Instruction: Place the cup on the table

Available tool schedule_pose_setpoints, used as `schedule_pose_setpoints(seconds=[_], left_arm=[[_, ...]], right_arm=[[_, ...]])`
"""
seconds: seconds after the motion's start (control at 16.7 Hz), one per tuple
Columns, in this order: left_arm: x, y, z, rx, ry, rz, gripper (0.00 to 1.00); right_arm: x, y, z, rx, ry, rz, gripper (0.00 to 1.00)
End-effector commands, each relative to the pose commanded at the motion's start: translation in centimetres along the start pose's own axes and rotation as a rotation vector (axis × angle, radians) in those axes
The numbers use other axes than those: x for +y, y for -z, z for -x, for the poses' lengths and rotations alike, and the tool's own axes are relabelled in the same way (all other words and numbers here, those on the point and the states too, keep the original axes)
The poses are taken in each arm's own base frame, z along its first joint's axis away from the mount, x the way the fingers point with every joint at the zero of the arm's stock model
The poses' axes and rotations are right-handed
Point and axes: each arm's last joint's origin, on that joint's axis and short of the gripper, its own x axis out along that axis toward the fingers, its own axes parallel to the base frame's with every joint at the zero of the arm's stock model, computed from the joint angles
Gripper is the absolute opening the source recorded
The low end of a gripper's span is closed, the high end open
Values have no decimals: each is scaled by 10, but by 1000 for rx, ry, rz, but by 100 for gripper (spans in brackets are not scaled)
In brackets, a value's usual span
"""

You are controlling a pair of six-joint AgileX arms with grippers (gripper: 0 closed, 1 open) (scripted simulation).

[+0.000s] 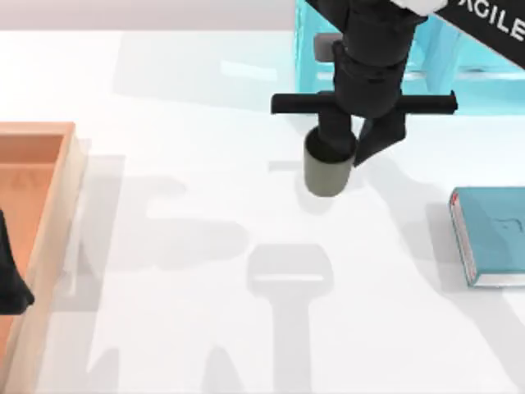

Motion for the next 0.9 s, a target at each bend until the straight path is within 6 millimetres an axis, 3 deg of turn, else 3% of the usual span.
schedule_pose_setpoints(seconds=[0.18, 0.54, 0.84, 0.9], left_arm=[[0, 0, 0, 0, 0, 0, 100], [0, 0, 0, 0, 0, 0, 100], [0, 0, 0, 0, 0, 0, 100], [0, 0, 0, 0, 0, 0, 100]], right_arm=[[2, 0, -10, 0, 1, 1, 0], [9, 1, -61, -2, 2, 4, 0], [10, 1, -65, 0, 4, 4, 0], [10, 1, -65, 0, 4, 4, 8]])
